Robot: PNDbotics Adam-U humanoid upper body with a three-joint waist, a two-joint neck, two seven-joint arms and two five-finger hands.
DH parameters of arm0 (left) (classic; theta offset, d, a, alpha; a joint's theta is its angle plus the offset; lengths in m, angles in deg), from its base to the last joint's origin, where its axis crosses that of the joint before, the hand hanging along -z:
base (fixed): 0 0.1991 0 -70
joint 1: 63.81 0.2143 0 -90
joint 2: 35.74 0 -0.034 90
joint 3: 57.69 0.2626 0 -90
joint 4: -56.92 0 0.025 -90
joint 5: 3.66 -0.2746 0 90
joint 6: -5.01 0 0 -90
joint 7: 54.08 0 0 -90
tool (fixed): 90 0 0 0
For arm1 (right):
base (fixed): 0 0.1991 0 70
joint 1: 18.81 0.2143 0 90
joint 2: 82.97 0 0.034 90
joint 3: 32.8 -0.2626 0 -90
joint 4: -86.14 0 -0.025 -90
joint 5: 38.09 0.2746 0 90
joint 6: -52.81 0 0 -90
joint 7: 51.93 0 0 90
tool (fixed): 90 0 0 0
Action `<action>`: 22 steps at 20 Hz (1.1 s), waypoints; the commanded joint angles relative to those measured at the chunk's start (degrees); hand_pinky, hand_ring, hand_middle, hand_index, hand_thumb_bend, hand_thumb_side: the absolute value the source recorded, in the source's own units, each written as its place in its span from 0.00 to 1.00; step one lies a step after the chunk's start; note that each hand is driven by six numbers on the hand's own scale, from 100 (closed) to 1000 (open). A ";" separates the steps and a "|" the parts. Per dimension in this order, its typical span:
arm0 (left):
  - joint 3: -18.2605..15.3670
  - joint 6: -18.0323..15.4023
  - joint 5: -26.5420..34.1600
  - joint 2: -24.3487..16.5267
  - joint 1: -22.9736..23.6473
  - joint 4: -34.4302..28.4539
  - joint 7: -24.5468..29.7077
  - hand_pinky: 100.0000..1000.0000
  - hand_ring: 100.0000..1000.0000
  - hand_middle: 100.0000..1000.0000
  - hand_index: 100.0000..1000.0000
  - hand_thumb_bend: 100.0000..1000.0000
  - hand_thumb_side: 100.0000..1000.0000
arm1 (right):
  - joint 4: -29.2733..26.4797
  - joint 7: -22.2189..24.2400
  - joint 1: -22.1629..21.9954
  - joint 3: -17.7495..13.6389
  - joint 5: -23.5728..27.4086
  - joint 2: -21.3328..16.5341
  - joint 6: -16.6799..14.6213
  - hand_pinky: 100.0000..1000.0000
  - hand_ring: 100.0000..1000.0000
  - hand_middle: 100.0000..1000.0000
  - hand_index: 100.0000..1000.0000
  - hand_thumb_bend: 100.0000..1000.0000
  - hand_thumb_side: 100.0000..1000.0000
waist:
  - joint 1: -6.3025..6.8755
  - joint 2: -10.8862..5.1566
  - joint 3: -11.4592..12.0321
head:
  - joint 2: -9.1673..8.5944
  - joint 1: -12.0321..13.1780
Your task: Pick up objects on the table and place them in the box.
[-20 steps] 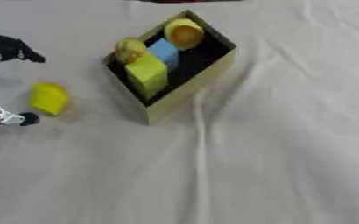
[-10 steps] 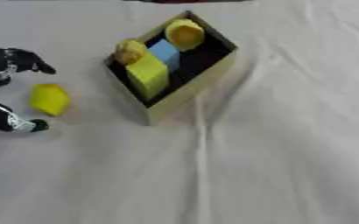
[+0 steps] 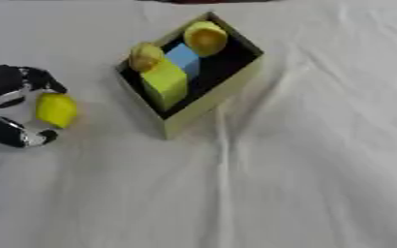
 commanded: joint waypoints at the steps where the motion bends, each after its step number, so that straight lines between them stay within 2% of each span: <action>1: -0.17 -0.33 -0.19 -0.93 -1.11 0.27 0.42 0.76 0.74 0.70 0.83 0.31 0.15 | -0.88 0.18 0.38 -0.62 0.38 -0.95 -0.16 0.84 0.77 0.54 0.71 0.00 0.42 | -0.12 -1.11 -0.06 | -0.80 0.21; 3: -0.11 -0.41 -0.28 -0.67 -1.21 0.59 0.72 0.75 0.74 0.70 0.83 0.30 0.14 | -0.88 0.19 0.38 -0.62 0.40 -0.91 -0.17 0.84 0.77 0.54 0.71 0.00 0.42 | -0.14 -1.10 -0.10 | -0.90 0.29; 6: 0.00 -0.56 -0.48 -0.28 -1.40 1.02 0.95 0.75 0.73 0.68 0.81 0.24 0.10 | -0.88 0.20 0.35 -0.63 0.42 -0.85 -0.15 0.84 0.77 0.54 0.71 0.00 0.43 | -0.16 -1.07 -0.15 | -1.01 0.37; 12: -0.16 -0.22 -2.15 0.33 -1.75 1.08 -2.49 0.70 0.66 0.60 0.75 0.14 0.12 | -0.88 0.23 0.21 -0.67 0.36 -0.78 -0.09 0.85 0.77 0.54 0.71 0.00 0.43 | -0.23 -1.06 -0.25 | -1.01 0.29; 13: -0.18 -0.10 -2.59 0.31 -1.79 0.95 -3.32 0.70 0.64 0.58 0.73 0.08 0.15 | -0.88 0.21 0.19 -0.68 0.35 -0.79 -0.10 0.85 0.77 0.54 0.71 0.00 0.43 | -0.23 -1.06 -0.26 | -0.98 0.26; 14: -0.21 -0.01 -3.00 0.26 -1.82 0.73 -4.05 0.70 0.64 0.58 0.73 0.10 0.13 | -0.88 0.19 0.17 -0.69 0.33 -0.81 -0.12 0.85 0.77 0.54 0.71 0.00 0.43 | -0.21 -1.06 -0.26 | -0.95 0.22; 18: -0.30 0.00 -3.93 -0.46 -2.42 -2.08 -5.58 0.70 0.64 0.57 0.72 0.09 0.13 | -0.88 0.14 0.04 -0.72 0.23 -1.02 -0.15 0.84 0.77 0.54 0.71 0.00 0.42 | -0.06 -1.10 -0.17 | -0.76 -0.03; 19: -0.30 -0.02 -4.02 -0.71 -2.83 -3.10 -5.62 0.70 0.64 0.57 0.72 0.01 0.21 | -0.88 0.13 0.04 -0.71 0.21 -1.09 -0.17 0.84 0.77 0.54 0.71 0.00 0.43 | 0.01 -1.15 -0.16 | -0.68 -0.08; 20: -0.36 -0.01 -4.12 -0.96 -3.32 -4.26 -5.56 0.70 0.64 0.57 0.72 0.09 0.13 | -0.88 0.11 0.03 -0.71 0.20 -1.16 -0.20 0.84 0.77 0.54 0.71 0.00 0.42 | 0.07 -1.19 -0.15 | -0.64 -0.15; 22: -0.71 0.23 -4.00 -1.15 -4.88 -6.78 -5.17 0.71 0.64 0.58 0.73 0.10 0.13 | -0.88 0.04 -0.13 -0.75 0.17 -1.34 -0.21 0.84 0.77 0.54 0.71 0.00 0.42 | 0.20 -1.33 -0.08 | -0.48 -0.42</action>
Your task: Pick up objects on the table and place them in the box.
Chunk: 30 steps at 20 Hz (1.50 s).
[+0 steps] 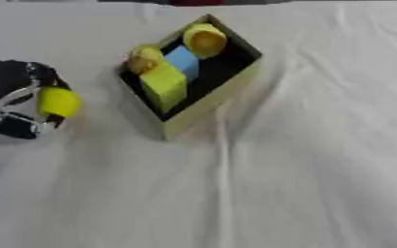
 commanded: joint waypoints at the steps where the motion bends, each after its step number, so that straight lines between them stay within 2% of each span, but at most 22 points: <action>1: -0.92 0.33 0.09 -2.31 -3.22 -4.33 0.29 0.71 0.64 0.58 0.73 0.10 0.13 | -0.88 -0.07 0.20 -0.77 0.05 -1.86 -0.11 0.84 0.77 0.54 0.71 0.00 0.42 | 0.21 -1.52 0.17 | 0.10 -0.49; 4: -0.30 0.23 0.41 -0.51 -8.53 -5.81 1.85 0.72 0.64 0.58 0.73 0.11 0.13 | -0.88 -0.05 0.26 -0.60 0.27 -1.91 0.04 0.84 0.77 0.54 0.71 0.00 0.42 | 0.58 -2.06 0.43 | 0.68 -0.87; 6: 0.57 -0.04 0.59 2.28 -12.82 -4.51 3.59 0.73 0.65 0.59 0.74 0.10 0.14 | -0.88 0.19 0.70 -0.29 0.61 -1.91 0.15 0.84 0.77 0.55 0.71 0.00 0.42 | 0.77 -2.42 0.54 | 1.07 -0.89; 10: 1.06 -0.99 0.05 10.52 -20.71 1.89 5.96 0.72 0.64 0.58 0.74 0.10 0.14 | -0.88 0.60 1.90 0.20 1.54 -1.81 0.17 0.84 0.77 0.55 0.71 0.00 0.41 | 0.87 -2.90 0.45 | 1.43 -0.88; 14: 0.46 -2.19 -2.11 17.89 -25.64 8.17 6.33 0.71 0.64 0.58 0.74 0.10 0.17 | -0.88 1.03 2.72 0.53 2.19 -1.67 0.22 0.84 0.77 0.55 0.71 0.00 0.41 | 0.96 -2.98 0.06 | 1.70 -0.69; 18: -0.29 -3.65 -7.34 23.13 -28.28 15.13 6.14 0.71 0.64 0.58 0.74 0.15 0.18 | -0.88 1.54 3.27 0.77 2.64 -1.37 0.47 0.84 0.77 0.55 0.71 0.00 0.41 | 1.13 -2.90 -0.35 | 1.53 -0.05; 22: -1.03 -5.17 -11.70 27.55 -29.15 22.33 3.68 0.70 0.63 0.58 0.74 0.19 0.18 | -0.88 1.74 3.57 0.79 2.87 -1.21 0.51 0.84 0.77 0.55 0.71 0.00 0.41 | 1.10 -2.76 -0.73 | 1.43 0.21; 30: -2.70 -6.90 -20.95 34.60 -28.99 30.19 -2.09 0.70 0.63 0.58 0.75 0.28 0.21 | -0.88 1.92 4.26 0.99 3.17 -0.65 0.74 0.84 0.77 0.55 0.71 0.00 0.41 | 0.65 -2.67 -1.05 | 1.34 -0.83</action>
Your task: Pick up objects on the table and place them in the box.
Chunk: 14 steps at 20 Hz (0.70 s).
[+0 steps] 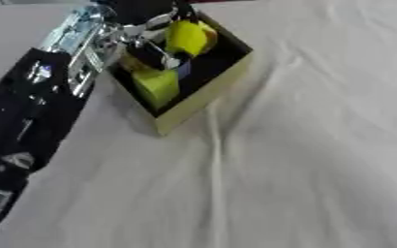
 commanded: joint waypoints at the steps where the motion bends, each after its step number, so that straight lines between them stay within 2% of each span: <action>1: -1.68 -0.23 -3.13 1.46 -1.17 2.12 -2.02 0.70 0.63 0.58 0.75 0.28 0.21 | -0.88 0.19 0.70 -0.22 0.37 -0.72 0.00 0.84 0.77 0.55 0.71 0.00 0.41 | -0.34 -1.47 -0.15 | -0.19 -0.29; 2: -2.17 -0.29 -3.29 1.87 -0.97 3.19 -2.13 0.70 0.64 0.59 0.76 0.35 0.26 | -0.88 0.18 0.72 -0.23 0.36 -0.72 0.00 0.84 0.77 0.55 0.71 0.00 0.41 | -0.36 -1.47 -0.20 | -0.12 -0.34; 5: -3.91 -0.46 -1.25 2.23 -0.65 6.30 -1.30 0.71 0.66 0.61 0.78 0.42 0.32 | -0.88 0.00 0.74 -0.33 0.34 -0.81 -0.12 0.84 0.77 0.55 0.71 0.00 0.41 | -0.37 -1.49 -0.25 | 0.06 -0.61; 7: -4.63 -0.34 0.13 2.00 -0.55 7.22 -0.70 0.74 0.71 0.68 0.83 0.49 0.36 | -0.88 -0.19 0.66 -0.41 0.28 -0.88 -0.14 0.84 0.77 0.55 0.71 0.00 0.41 | -0.37 -1.48 -0.21 | 0.08 -0.82; 12: -5.46 1.36 -2.16 1.42 -0.49 6.15 -1.56 0.78 0.78 0.76 0.89 0.64 0.44 | -0.88 -0.33 0.67 -0.36 0.22 -0.90 -0.21 0.84 0.77 0.55 0.71 0.00 0.41 | -0.52 -1.49 -0.27 | 0.20 -0.81; 14: -5.97 2.36 -3.03 1.35 -0.47 4.65 -3.03 0.78 0.79 0.77 0.90 0.65 0.44 | -0.88 -0.38 0.56 -0.37 0.16 -0.91 -0.20 0.84 0.77 0.55 0.71 0.00 0.41 | -0.57 -1.52 -0.24 | 0.23 -0.76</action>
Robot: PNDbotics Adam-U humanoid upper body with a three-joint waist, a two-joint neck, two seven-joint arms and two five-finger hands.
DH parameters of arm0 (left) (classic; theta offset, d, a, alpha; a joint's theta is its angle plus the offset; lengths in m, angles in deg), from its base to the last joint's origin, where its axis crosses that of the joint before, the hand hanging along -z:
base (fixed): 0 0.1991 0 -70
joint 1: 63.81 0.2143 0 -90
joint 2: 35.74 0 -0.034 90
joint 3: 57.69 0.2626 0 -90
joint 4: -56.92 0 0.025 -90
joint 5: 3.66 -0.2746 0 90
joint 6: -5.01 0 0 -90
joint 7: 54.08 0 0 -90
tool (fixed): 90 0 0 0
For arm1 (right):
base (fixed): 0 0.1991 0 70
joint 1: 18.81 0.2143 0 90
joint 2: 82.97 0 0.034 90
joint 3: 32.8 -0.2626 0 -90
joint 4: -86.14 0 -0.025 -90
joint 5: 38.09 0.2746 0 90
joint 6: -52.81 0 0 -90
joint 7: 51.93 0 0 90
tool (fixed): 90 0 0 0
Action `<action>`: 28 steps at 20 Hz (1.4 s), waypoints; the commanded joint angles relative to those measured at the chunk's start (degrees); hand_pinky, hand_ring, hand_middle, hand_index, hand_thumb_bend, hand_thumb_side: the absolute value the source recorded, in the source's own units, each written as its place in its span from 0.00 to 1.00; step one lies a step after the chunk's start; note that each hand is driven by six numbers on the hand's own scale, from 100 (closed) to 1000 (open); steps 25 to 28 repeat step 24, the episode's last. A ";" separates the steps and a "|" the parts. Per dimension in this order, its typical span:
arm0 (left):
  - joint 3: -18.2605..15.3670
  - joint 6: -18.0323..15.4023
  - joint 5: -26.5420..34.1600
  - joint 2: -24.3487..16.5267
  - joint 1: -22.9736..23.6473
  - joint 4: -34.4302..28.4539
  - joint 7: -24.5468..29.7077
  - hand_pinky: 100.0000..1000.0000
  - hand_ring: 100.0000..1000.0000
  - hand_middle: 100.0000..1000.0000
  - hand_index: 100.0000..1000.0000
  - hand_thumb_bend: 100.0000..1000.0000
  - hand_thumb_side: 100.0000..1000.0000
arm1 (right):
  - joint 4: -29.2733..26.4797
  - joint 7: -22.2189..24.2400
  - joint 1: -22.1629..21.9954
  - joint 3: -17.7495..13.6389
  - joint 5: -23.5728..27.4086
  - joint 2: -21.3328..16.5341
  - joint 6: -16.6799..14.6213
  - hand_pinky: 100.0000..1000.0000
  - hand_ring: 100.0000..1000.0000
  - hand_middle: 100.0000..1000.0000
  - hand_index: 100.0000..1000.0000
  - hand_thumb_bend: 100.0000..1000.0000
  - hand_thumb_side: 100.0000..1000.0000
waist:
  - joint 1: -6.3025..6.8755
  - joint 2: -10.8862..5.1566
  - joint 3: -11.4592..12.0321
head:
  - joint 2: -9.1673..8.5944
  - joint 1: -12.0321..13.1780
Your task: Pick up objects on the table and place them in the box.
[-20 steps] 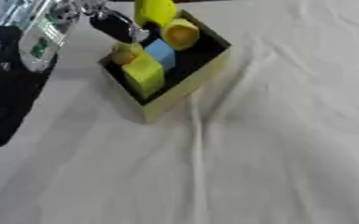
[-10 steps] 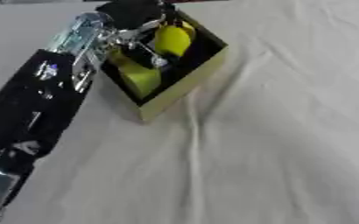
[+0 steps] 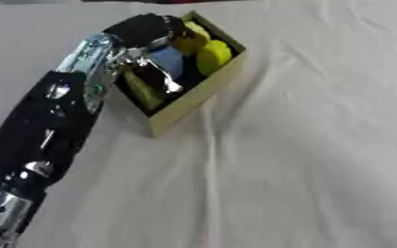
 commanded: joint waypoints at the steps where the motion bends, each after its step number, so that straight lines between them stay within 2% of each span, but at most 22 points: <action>1: -1.33 1.54 -1.27 -1.30 -1.03 -3.18 -2.05 0.78 0.79 0.77 0.90 0.63 0.44 | -0.88 -0.22 0.49 -0.60 0.02 -1.33 -0.06 0.84 0.77 0.55 0.71 0.00 0.41 | -0.27 -1.55 -0.07 | 0.24 0.05; 2: -1.61 2.02 -1.41 -1.31 -1.14 -4.22 -2.81 0.78 0.78 0.76 0.90 0.56 0.43 | -0.88 -0.24 0.42 -0.61 -0.01 -1.33 -0.05 0.84 0.77 0.55 0.71 0.00 0.41 | -0.28 -1.59 -0.03 | 0.25 0.08; 3: -1.81 2.49 -1.53 -1.35 -1.22 -5.37 -3.58 0.78 0.78 0.76 0.90 0.54 0.43 | -0.88 -0.27 0.37 -0.62 -0.03 -1.34 -0.04 0.84 0.77 0.55 0.71 0.00 0.41 | -0.28 -1.63 0.00 | 0.26 0.10; 5: -2.41 3.20 -0.66 -1.48 -1.22 -8.34 -5.33 0.77 0.77 0.74 0.89 0.37 0.43 | -0.88 -0.38 0.28 -0.68 -0.05 -1.36 -0.06 0.84 0.77 0.55 0.71 0.00 0.41 | -0.29 -1.75 0.11 | 0.28 0.14; 7: -3.05 4.30 2.13 -2.35 -0.96 -13.31 -7.09 0.76 0.76 0.73 0.88 0.32 0.40 | -0.88 -0.66 0.18 -0.90 -0.04 -1.41 -0.20 0.84 0.77 0.55 0.71 0.00 0.41 | -0.27 -1.84 0.30 | 0.21 0.07; 10: -4.16 6.54 9.35 -5.39 0.22 -23.03 -9.65 0.75 0.75 0.72 0.87 0.34 0.40 | -0.88 -1.37 0.24 -1.33 0.22 -1.42 -0.35 0.84 0.77 0.55 0.71 0.00 0.40 | -0.11 -2.01 0.70 | 0.25 -0.37; 16: -7.15 11.80 28.96 -14.07 5.99 -42.03 -18.91 0.73 0.73 0.70 0.86 0.36 0.37 | -0.88 -4.64 1.39 -2.20 2.02 -0.82 -0.84 0.84 0.77 0.57 0.72 0.00 0.38 | -0.15 -2.52 1.25 | 0.46 -2.07; 17: -7.83 12.40 31.88 -15.29 7.43 -44.56 -20.72 0.72 0.72 0.69 0.85 0.36 0.36 | -0.88 -5.41 1.67 -2.41 2.39 -0.65 -1.08 0.84 0.77 0.58 0.72 0.00 0.38 | -0.31 -2.59 1.39 | 0.45 -2.45; 18: -8.55 12.88 34.73 -16.20 8.96 -46.90 -22.54 0.71 0.71 0.66 0.84 0.33 0.29 | -0.88 -6.17 1.95 -2.64 2.68 -0.46 -1.32 0.84 0.77 0.58 0.72 0.00 0.38 | -0.47 -2.64 1.53 | 0.41 -2.79; 19: -9.36 13.13 37.30 -16.68 10.58 -49.08 -24.15 0.71 0.70 0.65 0.83 0.30 0.25 | -0.88 -6.85 2.27 -2.87 2.88 -0.21 -1.61 0.84 0.77 0.58 0.73 0.00 0.37 | -0.66 -2.67 1.68 | 0.32 -3.08; 24: -14.26 13.70 45.47 -14.58 18.11 -58.24 -31.29 0.68 0.67 0.62 0.81 0.33 0.24 | -0.88 -8.33 4.28 -3.67 3.12 1.51 -1.98 0.84 0.77 0.59 0.73 0.00 0.36 | -1.79 -2.58 2.37 | 0.08 -4.02; 28: -14.26 13.70 45.47 -14.58 18.11 -58.24 -31.29 0.68 0.67 0.62 0.81 0.33 0.24 | -0.88 -8.33 4.28 -3.67 3.12 1.51 -1.98 0.84 0.77 0.59 0.73 0.00 0.36 | -1.79 -2.58 2.37 | 0.08 -4.02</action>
